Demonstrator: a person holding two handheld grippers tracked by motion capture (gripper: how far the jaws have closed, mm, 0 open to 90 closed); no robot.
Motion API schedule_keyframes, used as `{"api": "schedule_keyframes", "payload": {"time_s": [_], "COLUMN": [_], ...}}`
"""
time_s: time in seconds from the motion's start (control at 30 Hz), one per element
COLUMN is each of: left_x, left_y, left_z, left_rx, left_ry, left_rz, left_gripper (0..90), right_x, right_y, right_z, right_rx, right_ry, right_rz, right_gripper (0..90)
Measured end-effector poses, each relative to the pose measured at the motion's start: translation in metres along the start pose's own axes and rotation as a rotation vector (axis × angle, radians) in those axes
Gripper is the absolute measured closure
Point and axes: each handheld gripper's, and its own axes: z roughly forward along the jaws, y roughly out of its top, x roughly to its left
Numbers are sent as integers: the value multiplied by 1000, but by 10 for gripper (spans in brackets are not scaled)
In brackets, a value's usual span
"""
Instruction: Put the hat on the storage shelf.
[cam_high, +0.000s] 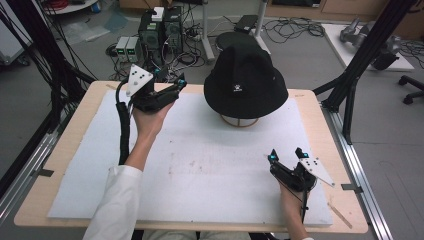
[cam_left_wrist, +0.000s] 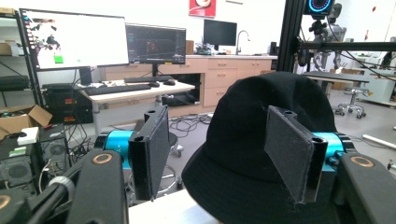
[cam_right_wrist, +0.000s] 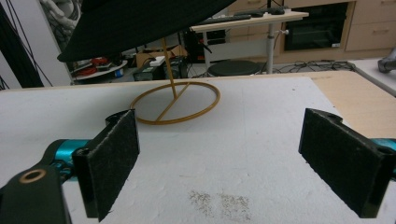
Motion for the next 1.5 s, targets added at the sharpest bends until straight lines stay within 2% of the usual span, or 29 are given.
{"api": "schedule_keyframes", "payload": {"time_s": [0.3, 0.5, 0.73, 1.0, 1.07, 1.17, 1.5], "left_x": [15, 26, 39, 50, 52, 54, 65], "left_y": [-15, -33, -59, -76, -79, -87, -108], "left_z": [-24, -39, -53, -71, -76, -83, -113], "left_rx": [-18, -22, -6, -6, -12, -10, -22], "left_ry": [55, 99, 159, 210, 223, 242, 297], "left_rz": [-12, -21, -34, -34, -29, 5, 28], "left_gripper": [395, 386, 374, 372, 372, 380, 381], "right_x": [1, 1, 2, 2, 2, 2, 4], "right_y": [0, -1, -1, -1, -1, -2, -3], "right_z": [0, 0, 0, -1, -1, -1, 0], "right_rx": [5, 3, 6, 8, 7, 8, 12], "right_ry": [5, 5, 8, 6, 6, 7, 10], "right_rz": [4, 3, 3, 4, 5, 8, 8], "right_gripper": [116, 116, 117, 116, 116, 116, 116]}}
